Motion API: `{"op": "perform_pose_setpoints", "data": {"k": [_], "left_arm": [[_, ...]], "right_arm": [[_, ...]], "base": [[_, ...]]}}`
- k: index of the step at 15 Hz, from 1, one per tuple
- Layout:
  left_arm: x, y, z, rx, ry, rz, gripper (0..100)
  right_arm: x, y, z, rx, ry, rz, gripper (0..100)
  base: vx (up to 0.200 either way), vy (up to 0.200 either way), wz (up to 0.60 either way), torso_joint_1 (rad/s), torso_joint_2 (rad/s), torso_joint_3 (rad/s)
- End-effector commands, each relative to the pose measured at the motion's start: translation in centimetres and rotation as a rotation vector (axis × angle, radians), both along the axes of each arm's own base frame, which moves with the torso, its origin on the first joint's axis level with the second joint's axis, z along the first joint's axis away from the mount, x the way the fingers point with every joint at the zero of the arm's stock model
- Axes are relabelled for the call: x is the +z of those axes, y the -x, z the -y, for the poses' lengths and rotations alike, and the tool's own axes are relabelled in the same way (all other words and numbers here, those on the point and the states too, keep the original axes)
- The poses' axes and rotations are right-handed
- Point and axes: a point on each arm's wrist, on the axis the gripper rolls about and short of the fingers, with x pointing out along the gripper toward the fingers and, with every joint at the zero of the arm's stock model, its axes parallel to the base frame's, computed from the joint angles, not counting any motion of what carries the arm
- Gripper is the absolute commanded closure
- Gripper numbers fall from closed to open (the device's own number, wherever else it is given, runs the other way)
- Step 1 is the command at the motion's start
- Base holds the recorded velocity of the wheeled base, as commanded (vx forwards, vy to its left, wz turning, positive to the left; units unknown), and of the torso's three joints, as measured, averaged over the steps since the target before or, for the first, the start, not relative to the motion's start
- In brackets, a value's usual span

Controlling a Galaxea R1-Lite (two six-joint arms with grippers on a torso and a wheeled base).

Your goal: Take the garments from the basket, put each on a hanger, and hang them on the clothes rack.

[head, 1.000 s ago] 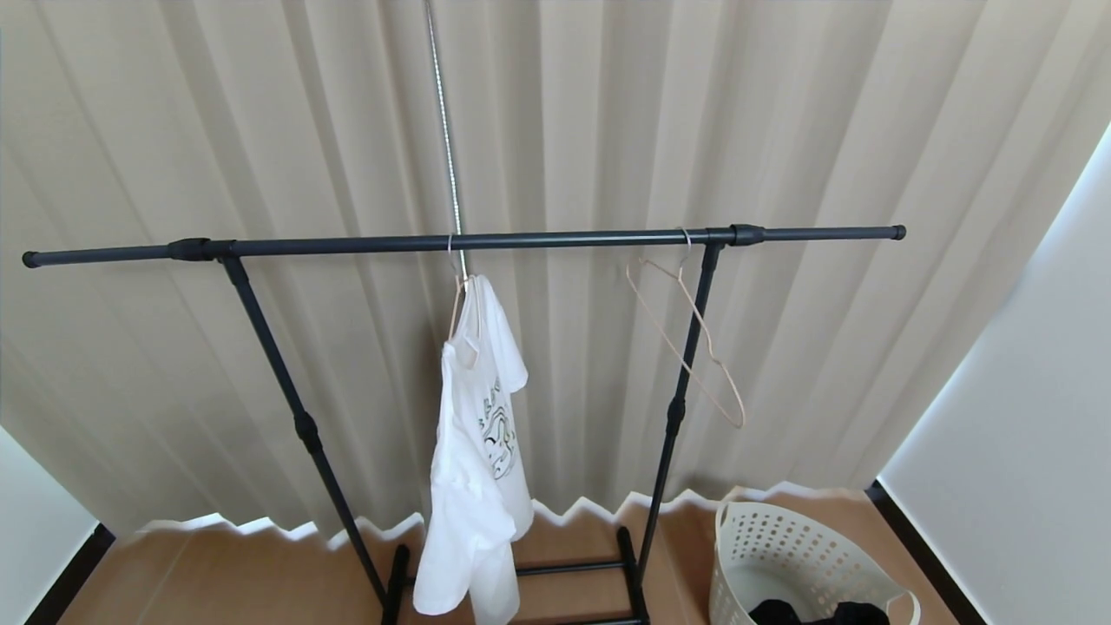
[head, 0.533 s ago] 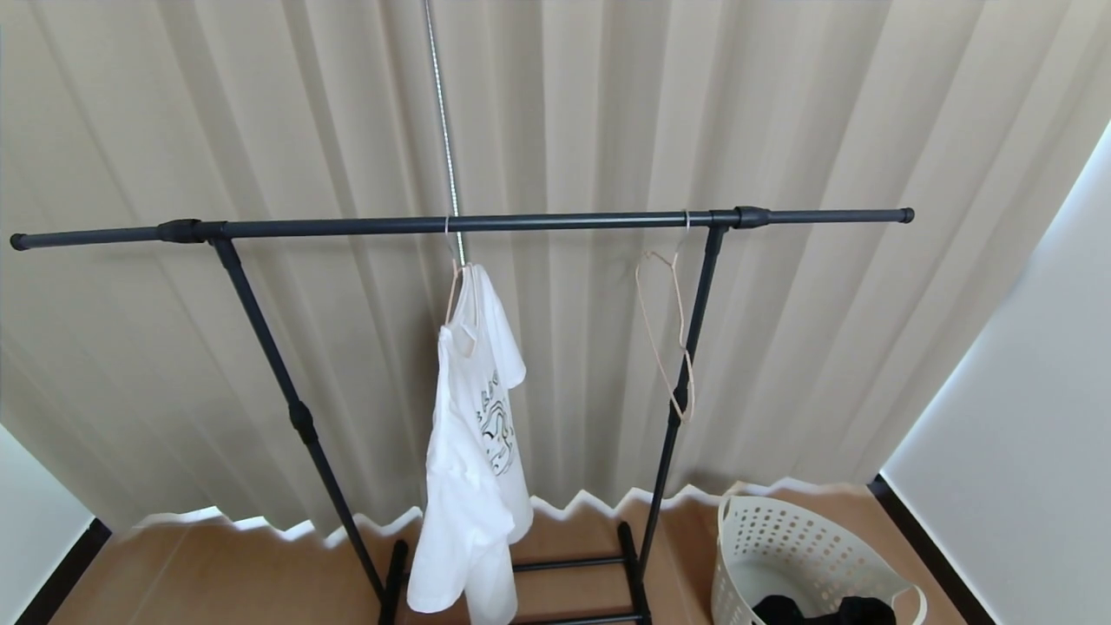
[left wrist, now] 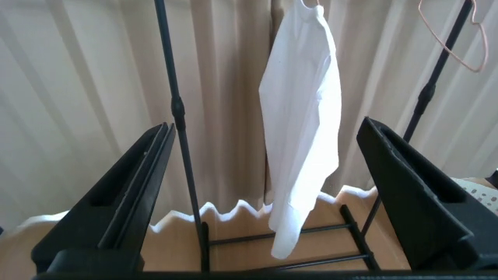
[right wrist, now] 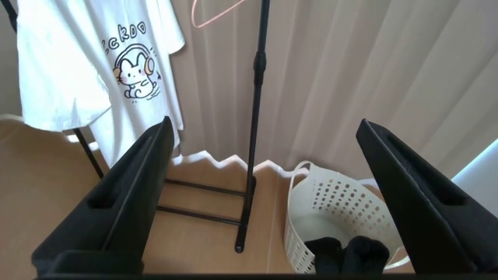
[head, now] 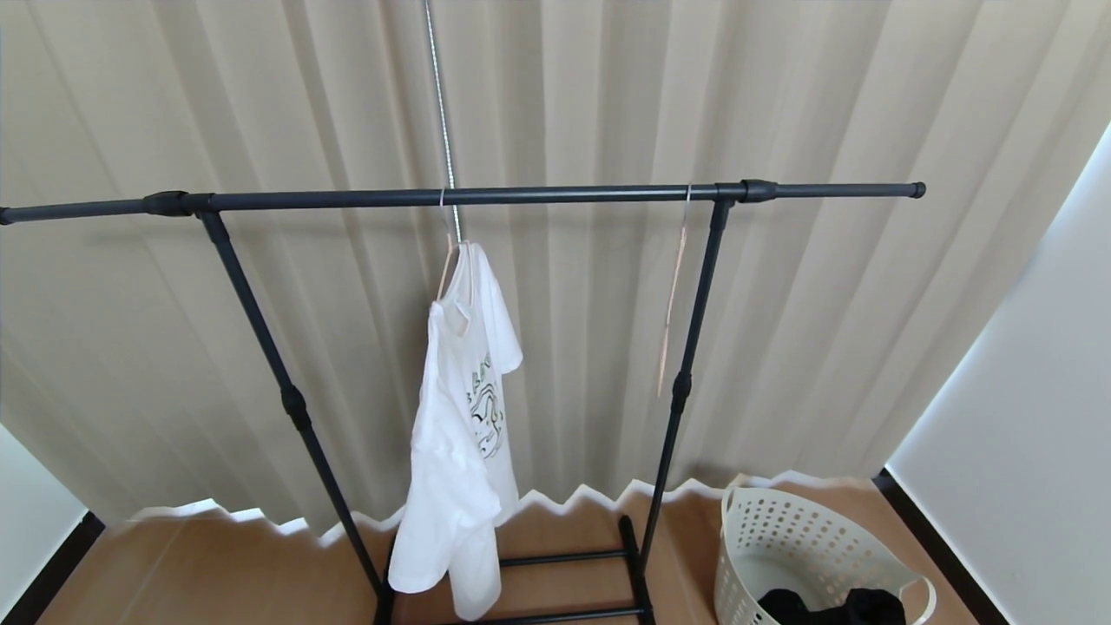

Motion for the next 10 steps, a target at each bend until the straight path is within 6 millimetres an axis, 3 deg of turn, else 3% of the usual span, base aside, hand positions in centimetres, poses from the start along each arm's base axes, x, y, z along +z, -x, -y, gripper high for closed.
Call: {"op": "perform_pose_setpoints", "data": {"k": [1,10], "left_arm": [[0.0,-0.01,0.0,0.0,0.0,-0.001,0],[0.0,-0.01,0.01,-0.001,0.0,-0.001,0]], "right_arm": [[0.01,-0.03,-0.01,0.001,0.001,-0.003,0],[0.02,-0.03,-0.01,0.001,-0.001,-0.002,0]], "base": [[0.0,0.0,0.0,-0.149,0.36,0.207],[0.0,0.0,0.0,-0.163,0.41,0.237]]}}
